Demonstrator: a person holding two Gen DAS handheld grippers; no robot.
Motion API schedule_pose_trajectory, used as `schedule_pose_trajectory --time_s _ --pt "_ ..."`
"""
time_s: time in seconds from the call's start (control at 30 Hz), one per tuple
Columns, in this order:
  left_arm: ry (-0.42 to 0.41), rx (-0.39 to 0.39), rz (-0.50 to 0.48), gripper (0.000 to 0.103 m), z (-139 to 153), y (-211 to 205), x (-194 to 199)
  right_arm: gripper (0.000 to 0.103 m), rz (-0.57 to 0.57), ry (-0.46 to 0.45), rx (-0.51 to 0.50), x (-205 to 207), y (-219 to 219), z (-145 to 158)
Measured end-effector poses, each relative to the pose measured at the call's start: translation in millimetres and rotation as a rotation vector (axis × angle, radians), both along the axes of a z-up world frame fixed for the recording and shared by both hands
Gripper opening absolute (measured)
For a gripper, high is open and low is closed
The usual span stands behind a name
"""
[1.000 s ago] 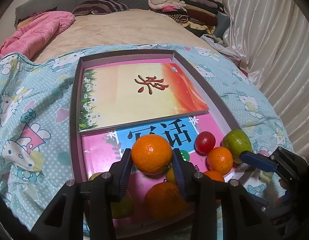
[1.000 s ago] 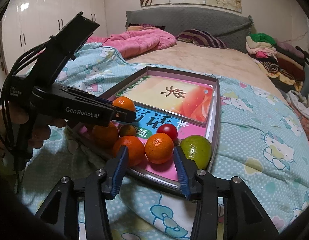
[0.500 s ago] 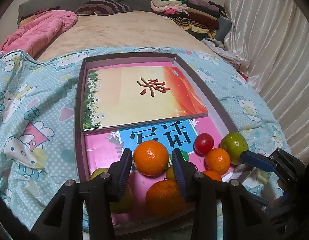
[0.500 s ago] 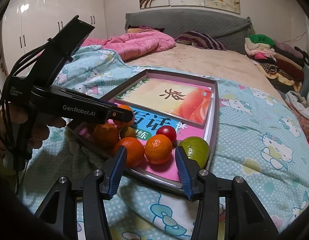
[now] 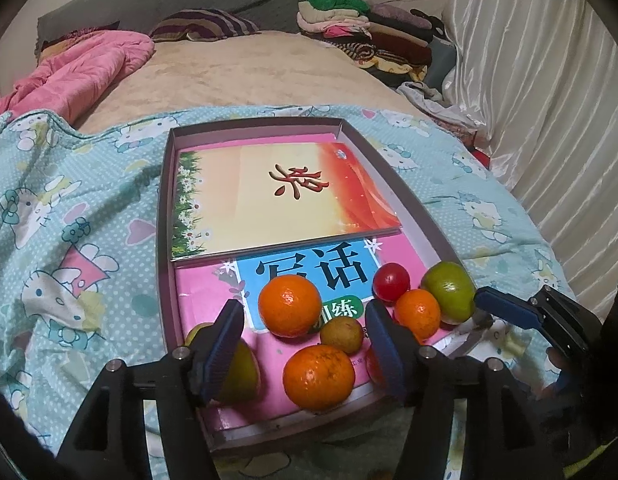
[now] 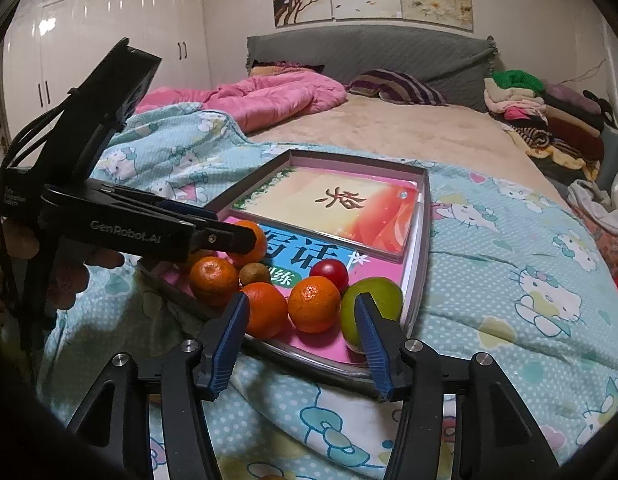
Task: Organize fruits
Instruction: 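Release the orange onto the book with left tool while right tool releases the mandarin, then open both tools and withdraw them from the tray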
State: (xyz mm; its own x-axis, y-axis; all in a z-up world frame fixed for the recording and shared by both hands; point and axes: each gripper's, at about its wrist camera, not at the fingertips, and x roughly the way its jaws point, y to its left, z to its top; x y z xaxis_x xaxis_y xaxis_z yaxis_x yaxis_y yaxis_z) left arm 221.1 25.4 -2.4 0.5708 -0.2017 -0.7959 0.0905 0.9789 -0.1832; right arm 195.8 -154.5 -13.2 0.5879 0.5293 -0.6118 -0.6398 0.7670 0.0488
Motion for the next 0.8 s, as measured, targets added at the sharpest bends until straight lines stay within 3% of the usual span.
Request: schedule_pose_trajectory --time_s 0.8 --pt "-0.064 0.049 -0.027 0.067 26.2 -12.7 -42.2 0.064 -0.051 -0.024 0.056 -10.5 -18.3 12.3"
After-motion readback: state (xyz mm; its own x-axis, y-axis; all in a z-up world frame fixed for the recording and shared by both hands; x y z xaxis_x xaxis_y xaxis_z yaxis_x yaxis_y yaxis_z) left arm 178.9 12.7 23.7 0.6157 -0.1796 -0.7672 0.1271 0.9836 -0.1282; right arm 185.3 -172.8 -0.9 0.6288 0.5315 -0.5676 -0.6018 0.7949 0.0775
